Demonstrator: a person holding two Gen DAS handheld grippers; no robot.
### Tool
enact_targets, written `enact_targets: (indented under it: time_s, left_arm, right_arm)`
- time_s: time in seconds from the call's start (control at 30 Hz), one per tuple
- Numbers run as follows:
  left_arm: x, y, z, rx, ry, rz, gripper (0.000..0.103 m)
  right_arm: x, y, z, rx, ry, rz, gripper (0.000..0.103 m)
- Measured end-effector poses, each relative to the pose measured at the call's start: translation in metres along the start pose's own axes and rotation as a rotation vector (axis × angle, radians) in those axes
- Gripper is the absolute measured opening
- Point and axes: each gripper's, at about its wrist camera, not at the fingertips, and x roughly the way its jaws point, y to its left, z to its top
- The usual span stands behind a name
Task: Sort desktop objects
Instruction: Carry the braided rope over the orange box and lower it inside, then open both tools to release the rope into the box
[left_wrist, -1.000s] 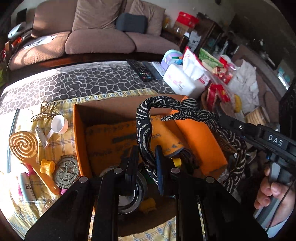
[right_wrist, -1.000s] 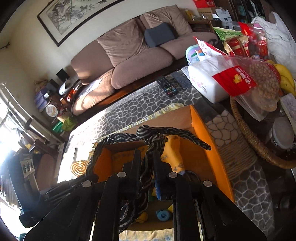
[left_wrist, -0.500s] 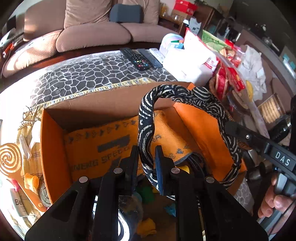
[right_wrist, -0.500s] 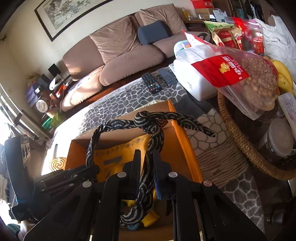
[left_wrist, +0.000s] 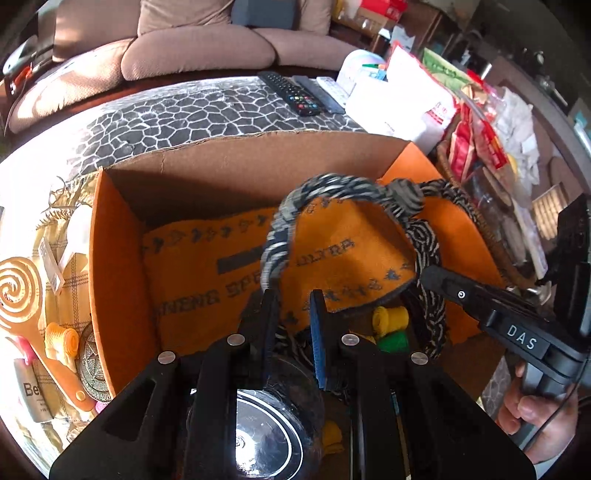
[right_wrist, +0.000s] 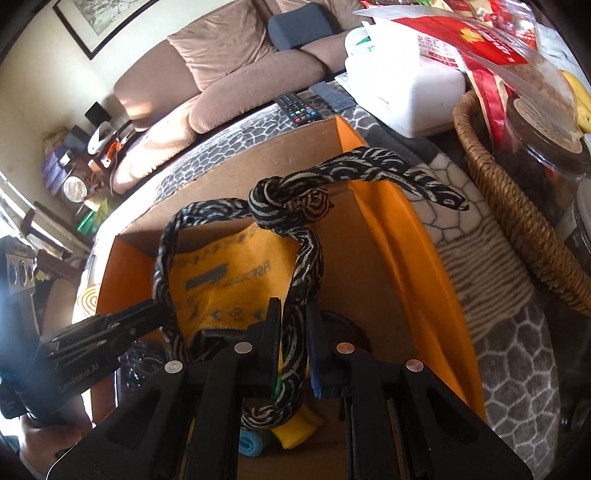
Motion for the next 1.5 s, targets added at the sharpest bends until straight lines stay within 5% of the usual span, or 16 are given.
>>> enact_targets:
  time_s: [0.23,0.4,0.53,0.67,0.77,1.03,1.2,1.3,1.5]
  left_arm:
    - [-0.004,0.008,0.0,-0.038,-0.005,0.005,0.015]
    - [-0.016,0.0,0.001,-0.012,-0.018,-0.01,0.015]
    - [-0.028,-0.007,0.0,0.01,-0.029,-0.014,0.015]
    - [-0.043,-0.009,-0.004,0.004,-0.05,-0.017,0.019]
    - [-0.054,-0.007,-0.01,-0.003,-0.053,-0.017,0.034]
    - [-0.09,-0.002,-0.028,-0.023,-0.067,0.026,0.067]
    - [-0.11,0.006,-0.039,-0.037,-0.084,0.043,0.076]
    - [-0.12,0.008,-0.046,-0.036,-0.095,0.059,0.085]
    - [-0.144,0.016,-0.064,-0.037,-0.127,0.081,0.098]
  right_arm:
    - [-0.006,0.038,0.007,-0.062,0.008,0.025,0.014]
    - [0.003,0.016,0.006,0.002,0.096,-0.068,0.015]
    - [-0.009,-0.004,0.002,0.052,0.088,-0.037,0.015]
    - [-0.038,-0.014,0.003,0.083,0.023,-0.062,0.033]
    - [-0.056,-0.009,0.004,0.069,-0.001,-0.073,0.038]
    - [-0.074,0.03,-0.009,-0.03,0.0,-0.138,0.079]
    - [-0.077,0.052,-0.024,-0.108,0.026,-0.173,0.085]
    - [-0.085,0.062,-0.03,-0.123,0.002,-0.174,0.102]
    - [-0.094,0.086,-0.041,-0.157,-0.006,-0.174,0.102]
